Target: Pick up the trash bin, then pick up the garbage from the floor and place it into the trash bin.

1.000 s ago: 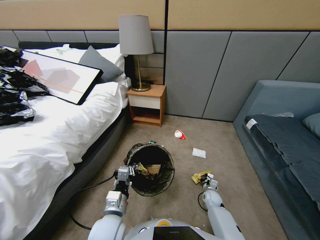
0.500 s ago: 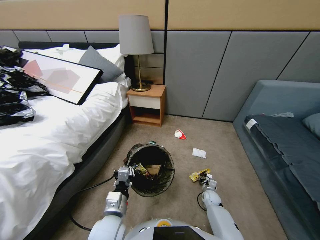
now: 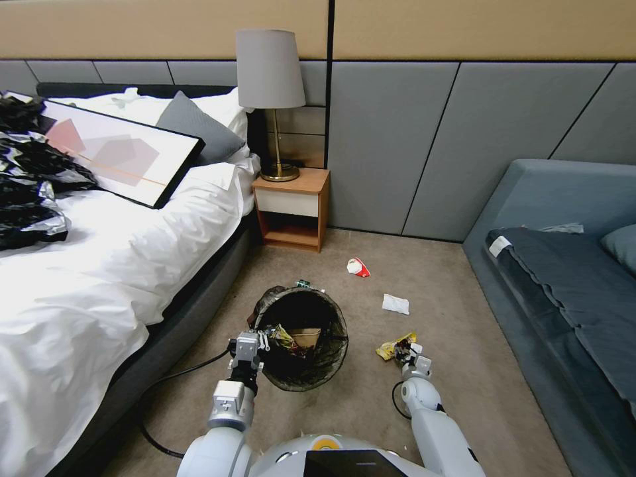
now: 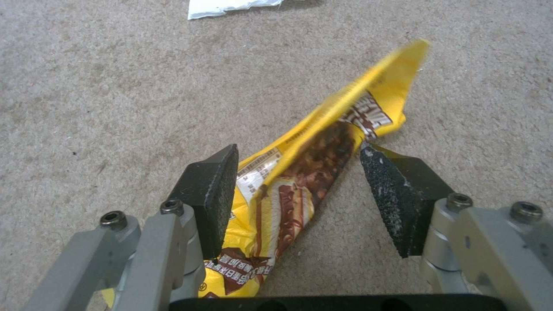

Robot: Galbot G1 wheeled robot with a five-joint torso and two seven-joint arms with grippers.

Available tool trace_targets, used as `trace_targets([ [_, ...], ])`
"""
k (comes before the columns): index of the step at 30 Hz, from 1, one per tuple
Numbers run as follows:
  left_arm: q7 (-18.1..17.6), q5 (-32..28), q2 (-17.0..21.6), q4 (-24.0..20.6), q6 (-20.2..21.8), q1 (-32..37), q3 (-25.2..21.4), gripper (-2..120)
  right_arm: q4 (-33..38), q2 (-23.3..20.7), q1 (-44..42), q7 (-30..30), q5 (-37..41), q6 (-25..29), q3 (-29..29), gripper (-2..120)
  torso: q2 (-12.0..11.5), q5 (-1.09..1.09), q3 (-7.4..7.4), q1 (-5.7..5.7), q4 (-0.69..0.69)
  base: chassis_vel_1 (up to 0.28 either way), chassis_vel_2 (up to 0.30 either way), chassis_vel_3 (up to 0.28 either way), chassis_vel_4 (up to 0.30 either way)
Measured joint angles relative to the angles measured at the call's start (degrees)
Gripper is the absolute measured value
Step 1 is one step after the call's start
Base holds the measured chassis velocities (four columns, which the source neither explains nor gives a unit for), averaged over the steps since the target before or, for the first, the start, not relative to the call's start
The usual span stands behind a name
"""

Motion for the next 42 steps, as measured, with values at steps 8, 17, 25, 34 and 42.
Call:
trace_targets([
  [8,0.0,0.0,0.0,-0.1,-0.1,0.2,-0.1,1,-4.7,-0.5,2.4,0.0,-0.4,0.7,0.1,59,0.0,0.00,0.00,0.00,0.00,0.000,0.000,0.000,0.000],
  [17,-0.1,0.1,0.3,-0.4,-0.1,0.6,-0.3,1,-14.2,-1.5,7.6,-0.5,-0.9,2.8,0.4,59,0.0,0.00,0.00,-0.01,0.00,0.000,0.000,0.000,0.000],
  [25,-0.1,0.3,0.5,-0.4,-0.1,0.7,-0.1,1,-16.5,-1.7,9.3,-1.3,-0.9,3.8,0.2,38,0.0,0.01,0.00,0.00,0.00,0.000,0.000,0.000,0.000],
  [34,-0.1,0.4,0.4,-0.4,-0.1,0.6,0.1,1,-16.0,-0.9,9.2,-1.5,-2.4,3.9,-0.1,6,0.0,0.01,0.00,0.00,0.00,0.000,0.000,0.000,0.000],
  [42,0.0,0.4,0.3,-0.6,-0.1,0.5,0.1,1,-14.8,-0.6,8.8,-1.5,-3.0,3.8,0.0,0,0.0,0.00,0.00,0.00,0.00,0.000,0.000,0.000,0.000],
])
